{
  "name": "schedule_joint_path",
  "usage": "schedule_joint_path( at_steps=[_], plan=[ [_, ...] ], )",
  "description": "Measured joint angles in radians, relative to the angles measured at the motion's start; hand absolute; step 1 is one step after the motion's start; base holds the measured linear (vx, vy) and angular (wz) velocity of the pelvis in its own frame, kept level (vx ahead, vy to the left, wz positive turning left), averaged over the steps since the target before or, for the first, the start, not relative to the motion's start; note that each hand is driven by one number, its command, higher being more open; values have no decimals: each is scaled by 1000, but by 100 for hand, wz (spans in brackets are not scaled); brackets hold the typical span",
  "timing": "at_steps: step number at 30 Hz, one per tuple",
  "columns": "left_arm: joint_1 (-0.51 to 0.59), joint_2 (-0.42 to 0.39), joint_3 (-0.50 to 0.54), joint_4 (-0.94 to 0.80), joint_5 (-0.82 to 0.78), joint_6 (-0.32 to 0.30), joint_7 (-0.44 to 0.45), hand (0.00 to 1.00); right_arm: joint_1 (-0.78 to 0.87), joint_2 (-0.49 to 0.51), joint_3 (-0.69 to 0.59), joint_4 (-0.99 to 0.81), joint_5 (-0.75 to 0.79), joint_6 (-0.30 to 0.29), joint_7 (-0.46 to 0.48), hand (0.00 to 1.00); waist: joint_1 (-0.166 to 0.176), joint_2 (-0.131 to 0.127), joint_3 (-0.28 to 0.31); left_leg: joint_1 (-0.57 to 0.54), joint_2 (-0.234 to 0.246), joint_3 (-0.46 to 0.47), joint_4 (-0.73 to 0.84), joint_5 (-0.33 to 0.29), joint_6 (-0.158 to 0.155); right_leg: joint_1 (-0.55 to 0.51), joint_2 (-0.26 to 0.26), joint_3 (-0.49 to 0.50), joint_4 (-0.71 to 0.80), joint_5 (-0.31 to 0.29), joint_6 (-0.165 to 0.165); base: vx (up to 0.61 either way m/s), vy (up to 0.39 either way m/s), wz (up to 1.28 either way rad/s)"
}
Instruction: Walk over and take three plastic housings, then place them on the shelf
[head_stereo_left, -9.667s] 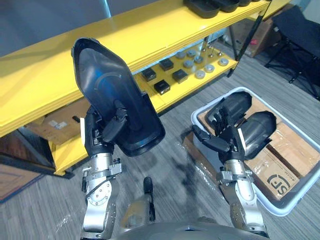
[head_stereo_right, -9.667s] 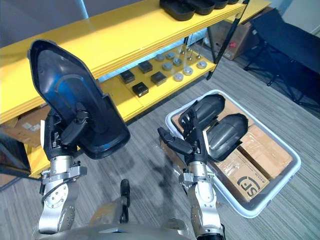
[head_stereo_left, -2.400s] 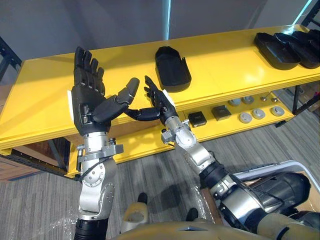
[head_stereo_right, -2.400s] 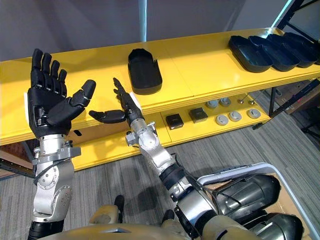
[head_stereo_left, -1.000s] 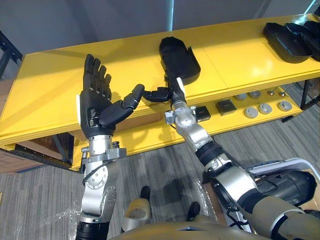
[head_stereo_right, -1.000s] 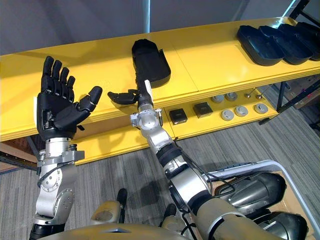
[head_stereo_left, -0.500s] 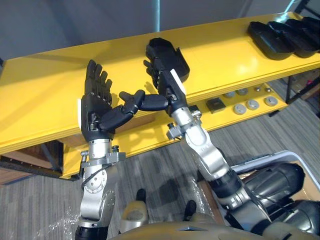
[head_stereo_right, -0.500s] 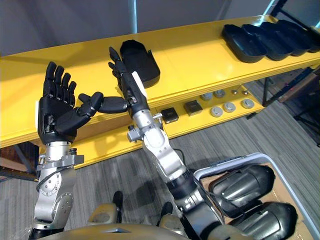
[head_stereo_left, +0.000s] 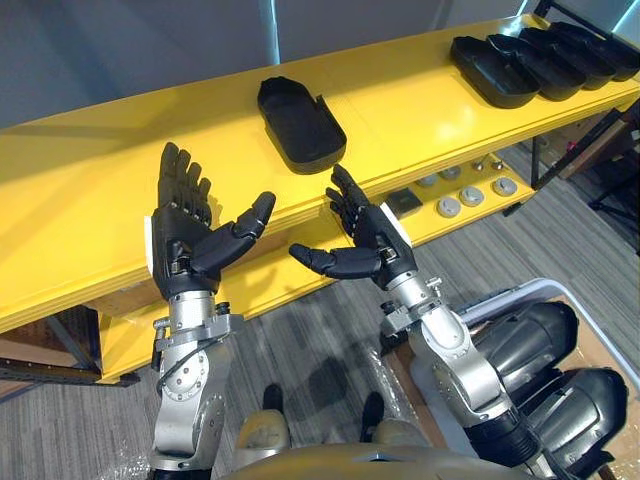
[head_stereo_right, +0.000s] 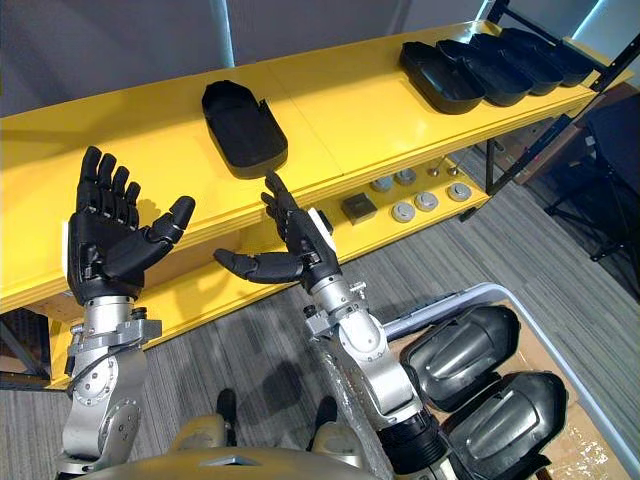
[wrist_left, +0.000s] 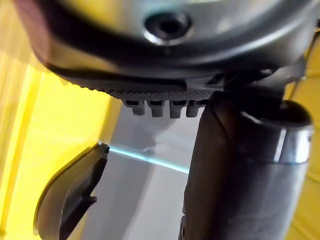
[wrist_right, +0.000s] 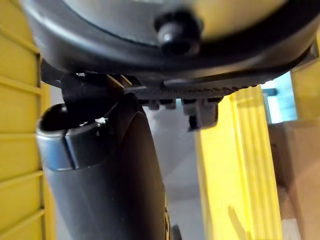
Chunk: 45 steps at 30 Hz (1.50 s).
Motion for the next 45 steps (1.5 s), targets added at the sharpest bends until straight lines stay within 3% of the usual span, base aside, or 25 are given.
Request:
schedule_joint_path(
  at_steps=[12,16,28,32,45],
  plan=[
    [0,-1,4,0,-1,1,-11,100,-143,29,-99,244,-13,-20,-114,100,20,8,-7,4,-13,-34,-40,37,4,6,-3,-37,3,1,2,-29,-2,10],
    [0,-2,6,-1,-2,1,-30,100,-210,39,-129,334,-13,-22,-112,100,24,26,-18,3,-15,-48,-51,49,5,8,-3,-51,3,1,2,-25,-8,9],
    [-15,-1,31,-1,-4,1,-69,100,-367,8,-173,530,9,-46,-45,100,50,38,-13,-17,-26,-91,-51,63,-1,10,-5,-93,11,-1,-2,-33,-5,11],
    [-42,-1,58,-1,-11,2,-72,100,-423,8,-173,556,33,-65,-15,100,67,50,2,-17,-26,-94,-51,66,-1,10,-8,-96,14,-1,-2,-20,-4,3],
    [-62,0,61,-1,-13,2,-70,100,-554,0,-204,665,32,-76,-52,100,82,50,61,-24,-29,-111,-50,74,8,12,-19,-112,18,-2,-2,-11,-5,3]
  ],
)
